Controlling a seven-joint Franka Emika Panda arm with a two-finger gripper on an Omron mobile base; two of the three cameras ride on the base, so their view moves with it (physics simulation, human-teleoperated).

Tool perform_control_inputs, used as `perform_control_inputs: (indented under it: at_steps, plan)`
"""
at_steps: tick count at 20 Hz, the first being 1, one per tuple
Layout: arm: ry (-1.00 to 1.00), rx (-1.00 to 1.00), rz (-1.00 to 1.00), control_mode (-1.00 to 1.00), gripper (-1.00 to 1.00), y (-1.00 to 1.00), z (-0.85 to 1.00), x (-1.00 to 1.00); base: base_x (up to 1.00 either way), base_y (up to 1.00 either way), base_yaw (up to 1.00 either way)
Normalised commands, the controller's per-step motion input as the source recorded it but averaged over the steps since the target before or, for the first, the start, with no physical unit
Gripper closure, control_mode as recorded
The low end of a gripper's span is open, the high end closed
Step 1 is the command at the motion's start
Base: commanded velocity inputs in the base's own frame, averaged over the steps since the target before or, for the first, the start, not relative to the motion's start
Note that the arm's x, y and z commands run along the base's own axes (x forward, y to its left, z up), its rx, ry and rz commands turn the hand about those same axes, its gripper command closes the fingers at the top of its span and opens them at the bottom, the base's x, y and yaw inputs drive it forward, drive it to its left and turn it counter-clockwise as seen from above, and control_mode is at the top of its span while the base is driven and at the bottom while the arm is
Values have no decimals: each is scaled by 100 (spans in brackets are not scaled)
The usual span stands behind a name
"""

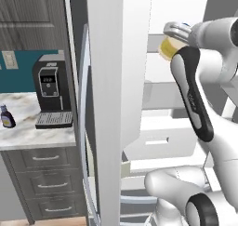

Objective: Place the condiment bottle and mayonnaise from the counter to the top shelf of the fridge. If the existing items in the fridge are on the top shelf, move them to other shelves.

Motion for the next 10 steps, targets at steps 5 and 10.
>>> perform_control_inputs:
  at_steps: [5, 10]
  plan:
    - [-22, -21, 1, -100, 100, 8, 0, -26, 0, 0, 0]
    - [-17, -12, 0, -100, 100, 1, 16, 4, 0, 0, 0]
